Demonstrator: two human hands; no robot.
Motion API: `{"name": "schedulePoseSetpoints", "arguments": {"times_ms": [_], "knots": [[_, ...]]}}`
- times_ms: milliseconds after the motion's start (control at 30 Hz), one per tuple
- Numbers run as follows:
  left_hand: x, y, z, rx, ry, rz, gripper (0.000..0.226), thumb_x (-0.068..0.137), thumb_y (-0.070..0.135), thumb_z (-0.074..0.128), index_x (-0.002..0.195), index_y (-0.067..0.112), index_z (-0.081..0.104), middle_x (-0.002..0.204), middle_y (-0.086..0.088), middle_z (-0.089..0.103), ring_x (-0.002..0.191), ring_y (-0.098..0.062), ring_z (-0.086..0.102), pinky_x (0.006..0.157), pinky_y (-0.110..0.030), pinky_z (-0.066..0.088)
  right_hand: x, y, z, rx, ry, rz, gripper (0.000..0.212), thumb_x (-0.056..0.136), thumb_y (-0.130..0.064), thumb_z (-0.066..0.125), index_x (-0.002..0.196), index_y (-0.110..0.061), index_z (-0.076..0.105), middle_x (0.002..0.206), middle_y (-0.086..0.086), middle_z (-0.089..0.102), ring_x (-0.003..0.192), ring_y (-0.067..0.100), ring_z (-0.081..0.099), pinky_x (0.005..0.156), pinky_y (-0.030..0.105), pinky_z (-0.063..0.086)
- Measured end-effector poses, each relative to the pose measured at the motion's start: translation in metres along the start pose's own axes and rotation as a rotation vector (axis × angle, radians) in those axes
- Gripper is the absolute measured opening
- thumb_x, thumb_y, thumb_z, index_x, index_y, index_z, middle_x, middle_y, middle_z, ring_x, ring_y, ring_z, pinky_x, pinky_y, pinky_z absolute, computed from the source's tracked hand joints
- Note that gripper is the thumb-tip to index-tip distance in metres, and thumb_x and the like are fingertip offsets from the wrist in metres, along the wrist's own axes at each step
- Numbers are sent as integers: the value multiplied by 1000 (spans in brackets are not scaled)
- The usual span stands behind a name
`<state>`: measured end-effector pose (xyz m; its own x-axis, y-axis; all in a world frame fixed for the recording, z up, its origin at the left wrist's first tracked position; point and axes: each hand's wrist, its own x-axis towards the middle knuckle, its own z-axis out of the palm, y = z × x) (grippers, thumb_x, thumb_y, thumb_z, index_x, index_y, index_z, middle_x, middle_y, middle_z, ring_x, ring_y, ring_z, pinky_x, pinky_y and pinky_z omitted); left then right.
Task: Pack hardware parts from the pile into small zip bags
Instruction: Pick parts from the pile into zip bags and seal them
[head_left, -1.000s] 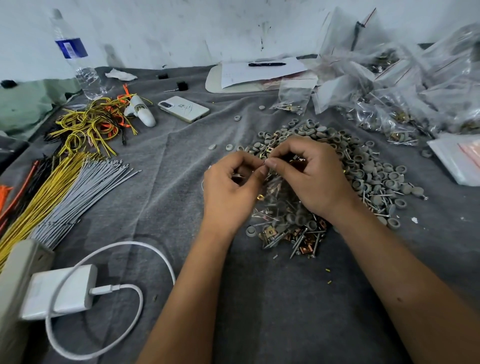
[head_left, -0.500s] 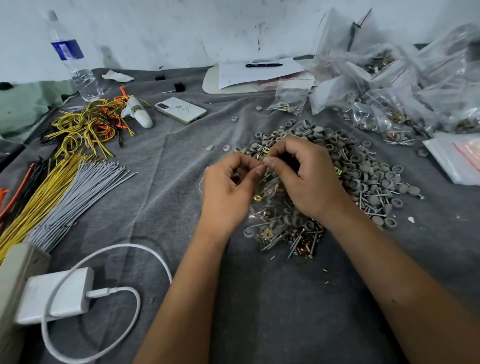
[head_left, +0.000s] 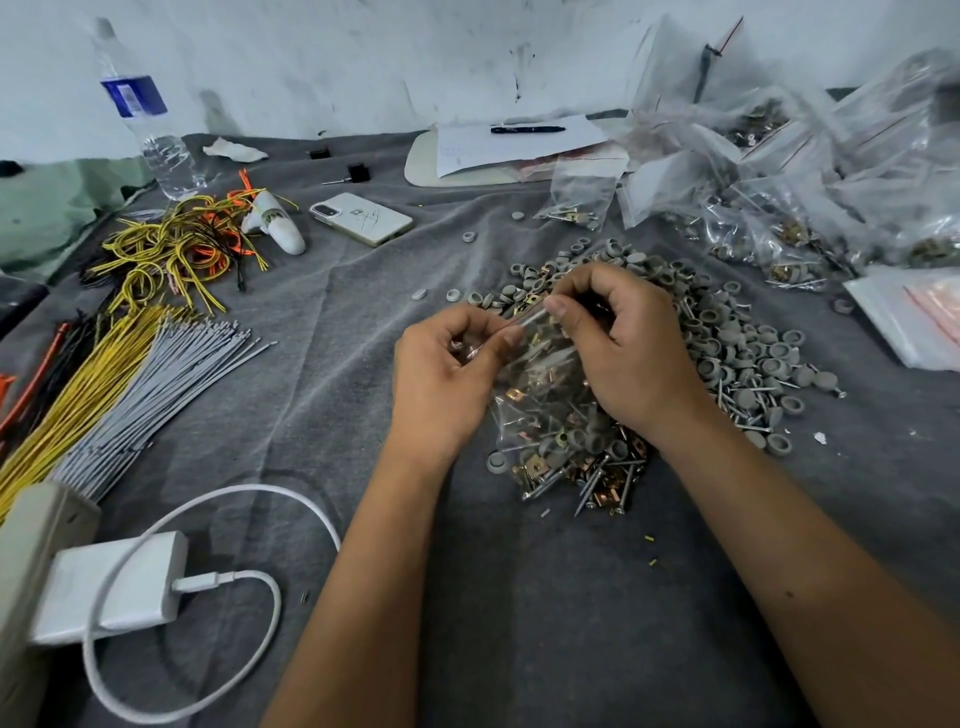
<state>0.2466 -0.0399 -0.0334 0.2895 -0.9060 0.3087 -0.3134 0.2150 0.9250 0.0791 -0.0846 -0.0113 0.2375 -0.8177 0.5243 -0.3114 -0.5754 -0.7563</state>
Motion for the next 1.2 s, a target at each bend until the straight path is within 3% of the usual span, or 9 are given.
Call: {"name": "schedulePoseSetpoints", "arguments": {"times_ms": [267,367,467,500,600,700,833,1000,1200], "knots": [[0,-2,-1,-51,-16,-47,21,91,16,79,77,30,75,69,9,73,59,-5,61,60,-33,48,2,5,-6,88,-15,93,13,102,-22,63,94,-13,69,78,-8,65,72,3,59,68,20,49],[-2,-3,2,-80,-34,-32,9,88,20,81,81,25,78,77,5,77,68,-12,68,66,-38,55,3,5,-8,90,-75,76,13,99,-25,67,91,-18,74,81,-5,72,76,10,68,70,27,57],[-2,-6,4,-182,3,-83,7,86,29,82,86,23,79,84,-6,78,80,-37,72,74,-51,60,4,7,-9,100,3,65,8,96,-25,72,89,-27,75,81,-10,74,79,6,70,71,24,57],[-1,-7,3,-244,29,-118,12,84,32,83,85,21,80,83,-8,77,76,-39,69,70,-49,59,5,8,-10,117,29,74,9,95,-26,73,88,-31,74,81,-12,75,79,3,70,71,21,56],[1,-9,3,-398,57,-193,18,80,32,84,81,15,80,76,-7,75,64,-18,63,59,-30,48,6,11,-10,162,70,109,7,93,-30,75,87,-34,74,84,-17,75,79,1,70,71,18,55],[3,-10,3,-484,65,-223,18,77,31,86,77,13,80,66,-7,70,56,-15,57,52,-26,42,6,14,-9,200,107,130,8,92,-31,75,85,-33,75,82,-14,76,77,2,70,69,18,54],[3,-8,-1,-557,42,-239,14,75,27,86,77,14,81,65,-6,68,56,-14,54,57,-32,36,6,16,-10,247,125,143,8,92,-34,75,84,-33,76,75,-16,73,68,-4,65,65,14,49],[3,-7,0,-532,115,-126,5,77,16,83,76,13,80,78,-11,76,74,-25,67,74,-38,57,7,16,-10,306,42,180,8,90,-37,77,87,-29,78,84,-7,77,76,5,71,67,21,56],[0,-9,4,-435,-8,-129,21,78,38,85,85,19,80,86,-16,74,80,-34,61,76,-51,50,7,16,-11,261,-11,137,3,88,-29,79,87,-26,79,82,-6,78,75,11,74,66,24,58]]}}
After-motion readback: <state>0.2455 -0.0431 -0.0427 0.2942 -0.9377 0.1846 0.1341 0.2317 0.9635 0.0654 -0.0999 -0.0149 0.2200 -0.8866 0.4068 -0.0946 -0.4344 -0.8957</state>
